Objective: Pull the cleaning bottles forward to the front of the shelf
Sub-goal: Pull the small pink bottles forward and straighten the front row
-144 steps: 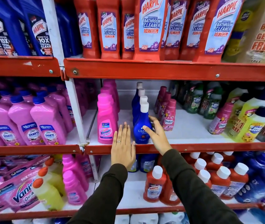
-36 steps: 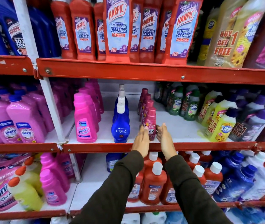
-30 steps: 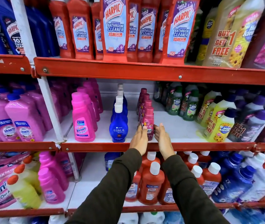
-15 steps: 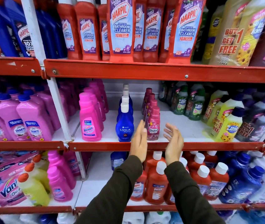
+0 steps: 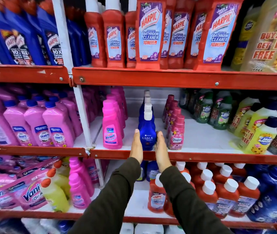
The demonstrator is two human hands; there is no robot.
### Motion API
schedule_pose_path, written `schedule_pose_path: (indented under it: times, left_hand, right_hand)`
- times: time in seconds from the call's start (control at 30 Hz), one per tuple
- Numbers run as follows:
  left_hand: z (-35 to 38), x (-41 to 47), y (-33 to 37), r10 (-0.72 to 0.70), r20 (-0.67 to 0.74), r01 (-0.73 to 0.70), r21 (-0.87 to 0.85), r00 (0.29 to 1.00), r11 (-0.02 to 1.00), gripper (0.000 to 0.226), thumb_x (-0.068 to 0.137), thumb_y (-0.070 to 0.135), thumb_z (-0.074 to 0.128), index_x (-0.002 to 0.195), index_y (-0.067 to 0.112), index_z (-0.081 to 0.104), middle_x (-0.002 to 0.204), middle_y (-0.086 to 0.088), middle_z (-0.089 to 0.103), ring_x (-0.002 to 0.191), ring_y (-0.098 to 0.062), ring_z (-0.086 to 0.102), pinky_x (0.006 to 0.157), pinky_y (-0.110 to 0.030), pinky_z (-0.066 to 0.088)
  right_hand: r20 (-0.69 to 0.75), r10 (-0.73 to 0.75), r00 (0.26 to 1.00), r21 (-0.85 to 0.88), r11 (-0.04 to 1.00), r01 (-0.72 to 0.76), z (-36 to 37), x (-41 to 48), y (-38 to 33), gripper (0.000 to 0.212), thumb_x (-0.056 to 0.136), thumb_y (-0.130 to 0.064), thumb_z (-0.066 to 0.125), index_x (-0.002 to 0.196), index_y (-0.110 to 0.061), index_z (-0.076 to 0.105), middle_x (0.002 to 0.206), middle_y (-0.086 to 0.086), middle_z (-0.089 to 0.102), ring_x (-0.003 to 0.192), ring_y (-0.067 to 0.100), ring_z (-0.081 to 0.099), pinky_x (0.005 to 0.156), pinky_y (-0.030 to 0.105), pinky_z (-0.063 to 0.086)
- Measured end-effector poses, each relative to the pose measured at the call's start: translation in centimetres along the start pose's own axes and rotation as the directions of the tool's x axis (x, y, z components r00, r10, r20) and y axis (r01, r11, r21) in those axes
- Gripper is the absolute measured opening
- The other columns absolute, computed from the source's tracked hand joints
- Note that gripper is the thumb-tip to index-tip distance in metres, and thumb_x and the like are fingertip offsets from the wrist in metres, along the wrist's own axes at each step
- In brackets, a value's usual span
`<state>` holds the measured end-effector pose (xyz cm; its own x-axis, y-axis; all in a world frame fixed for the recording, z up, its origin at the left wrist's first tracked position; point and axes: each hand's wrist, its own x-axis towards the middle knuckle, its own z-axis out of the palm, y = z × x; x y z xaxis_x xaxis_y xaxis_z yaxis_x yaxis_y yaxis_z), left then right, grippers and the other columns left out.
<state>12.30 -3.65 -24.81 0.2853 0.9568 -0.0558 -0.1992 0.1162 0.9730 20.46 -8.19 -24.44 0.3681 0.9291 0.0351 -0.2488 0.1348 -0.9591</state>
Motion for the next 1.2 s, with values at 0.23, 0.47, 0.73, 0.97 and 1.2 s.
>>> schedule_pose_path:
  times: [0.23, 0.47, 0.73, 0.97, 1.2]
  left_hand:
    - [-0.9, 1.3, -1.3, -0.025, 0.056, 0.028, -0.049, 0.998, 0.998, 0.107, 0.067, 0.095, 0.041, 0.148, 0.026, 0.048, 0.142, -0.003, 0.061, 0.129, -0.018, 0.059, 0.117, -0.046, 0.04]
    - [-1.8, -2.5, 0.6, 0.458, -0.283, -0.396, 0.251, 0.842, 0.883, 0.049, 0.106, 0.043, 0.032, 0.15, 0.024, 0.04, 0.154, 0.006, 0.04, 0.142, 0.0, 0.034, 0.118, -0.022, 0.026]
    - [-9.8, 0.3, 2.0, 0.5, -0.475, -0.44, 0.241, 0.724, 0.865, 0.061, 0.104, 0.041, 0.027, 0.159, 0.015, 0.024, 0.161, 0.008, 0.022, 0.147, -0.001, 0.021, 0.121, -0.019, 0.016]
    - [-12.1, 2.5, 4.1, 0.069, -0.099, -0.072, -0.024, 0.993, 0.997, 0.051, 0.108, 0.044, 0.016, 0.132, 0.013, 0.05, 0.127, -0.006, 0.057, 0.092, -0.005, 0.061, 0.069, -0.009, 0.053]
    - [-12.6, 2.6, 3.7, 0.075, -0.04, -0.074, 0.041, 0.996, 0.996, 0.046, 0.109, 0.042, 0.02, 0.124, 0.015, 0.055, 0.108, -0.003, 0.067, 0.092, -0.005, 0.065, 0.085, -0.02, 0.055]
  right_hand:
    - [-0.026, -0.025, 0.999, -0.041, 0.999, 0.024, 0.5, -0.5, -0.3, 0.04, 0.106, -0.044, 0.03, 0.133, -0.025, 0.053, 0.11, -0.015, 0.068, 0.084, -0.016, 0.069, 0.065, 0.004, 0.051]
    - [-0.267, -0.474, 0.839, -0.369, 0.855, 0.365, 1.4, -2.5, 1.5, 0.041, 0.104, -0.027, 0.042, 0.145, -0.022, 0.048, 0.142, -0.006, 0.051, 0.132, 0.004, 0.049, 0.099, 0.009, 0.041]
    - [0.122, -0.115, 0.986, -0.302, 0.942, 0.147, 9.3, -2.4, 3.6, 0.054, 0.107, -0.034, 0.037, 0.159, -0.023, 0.024, 0.157, -0.015, 0.025, 0.145, -0.001, 0.021, 0.117, 0.017, 0.023]
    - [0.111, 0.106, 0.988, -0.281, 0.957, -0.071, 11.0, 1.1, 4.5, 0.094, 0.077, -0.081, 0.035, 0.154, -0.027, 0.037, 0.157, 0.0, 0.045, 0.144, 0.014, 0.043, 0.123, 0.045, 0.031]
    - [0.113, 0.111, 0.987, -0.279, 0.957, -0.075, 10.8, 1.3, 4.4, 0.084, 0.087, -0.073, 0.035, 0.154, -0.024, 0.036, 0.156, 0.0, 0.047, 0.141, 0.013, 0.046, 0.123, 0.04, 0.032]
